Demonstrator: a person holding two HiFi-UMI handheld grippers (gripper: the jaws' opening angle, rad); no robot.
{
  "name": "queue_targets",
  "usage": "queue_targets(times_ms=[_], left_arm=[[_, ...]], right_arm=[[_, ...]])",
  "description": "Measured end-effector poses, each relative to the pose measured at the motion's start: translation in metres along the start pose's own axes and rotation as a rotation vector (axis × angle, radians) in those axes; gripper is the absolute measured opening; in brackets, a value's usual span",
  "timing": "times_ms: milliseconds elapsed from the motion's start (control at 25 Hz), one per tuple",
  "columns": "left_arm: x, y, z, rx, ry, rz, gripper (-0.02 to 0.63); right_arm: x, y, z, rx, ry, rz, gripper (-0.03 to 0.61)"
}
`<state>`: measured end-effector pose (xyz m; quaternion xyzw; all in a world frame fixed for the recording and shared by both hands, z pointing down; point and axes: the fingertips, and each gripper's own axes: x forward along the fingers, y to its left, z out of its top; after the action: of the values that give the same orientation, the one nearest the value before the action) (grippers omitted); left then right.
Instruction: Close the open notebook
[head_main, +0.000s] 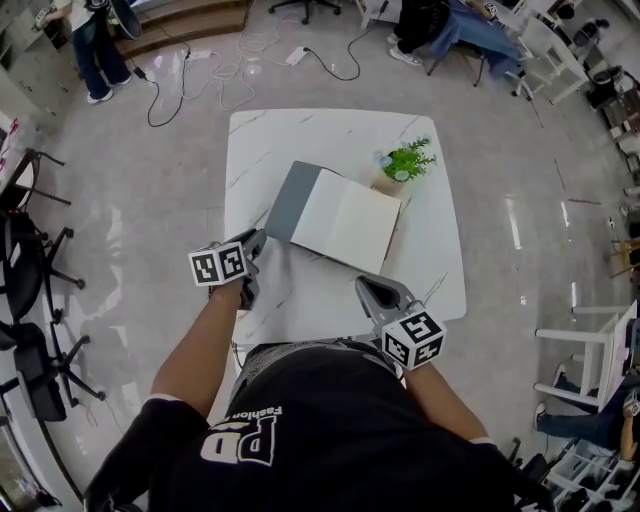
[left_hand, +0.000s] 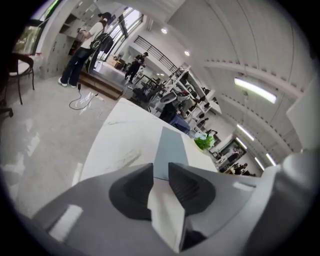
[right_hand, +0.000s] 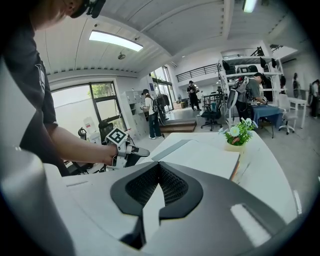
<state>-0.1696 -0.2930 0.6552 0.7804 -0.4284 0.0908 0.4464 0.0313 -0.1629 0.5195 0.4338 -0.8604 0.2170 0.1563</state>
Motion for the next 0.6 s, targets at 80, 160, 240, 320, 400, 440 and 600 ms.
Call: queue_targets(times_ms=[80,160,240,320,400,440,600], left_arm=[[0.005,0.003,-0.001,-0.05,0.002,-0.029,0.11],[0.009,0.005,-0.003,-0.103,0.005,-0.057,0.11],[0.013,0.01,-0.004,-0.168,-0.002,-0.075,0.112],[0.016,0.015,-0.004,-0.226,-0.015,-0.091,0.112],[0.018,0.016,-0.003,-0.287,-0.031,-0.124,0.112],[0.019,0.016,-0.002,-0.323,-0.038,-0.147,0.113],[0.024,0.015,-0.007,-0.412,-0.019,-0.203,0.114]], right_arm=[[0.0,-0.001,-0.002,0.006,0.003,-0.011,0.0],[0.0,-0.001,-0.004,0.012,0.006,-0.02,0.0],[0.0,-0.002,-0.005,0.016,0.01,-0.028,0.0],[0.0,-0.003,-0.007,0.021,0.013,-0.034,0.0],[-0.001,-0.004,-0.01,0.025,0.016,-0.041,0.0],[-0.001,-0.004,-0.01,0.027,0.017,-0.045,0.0],[-0.002,-0.005,-0.011,0.035,0.02,-0.06,0.0]])
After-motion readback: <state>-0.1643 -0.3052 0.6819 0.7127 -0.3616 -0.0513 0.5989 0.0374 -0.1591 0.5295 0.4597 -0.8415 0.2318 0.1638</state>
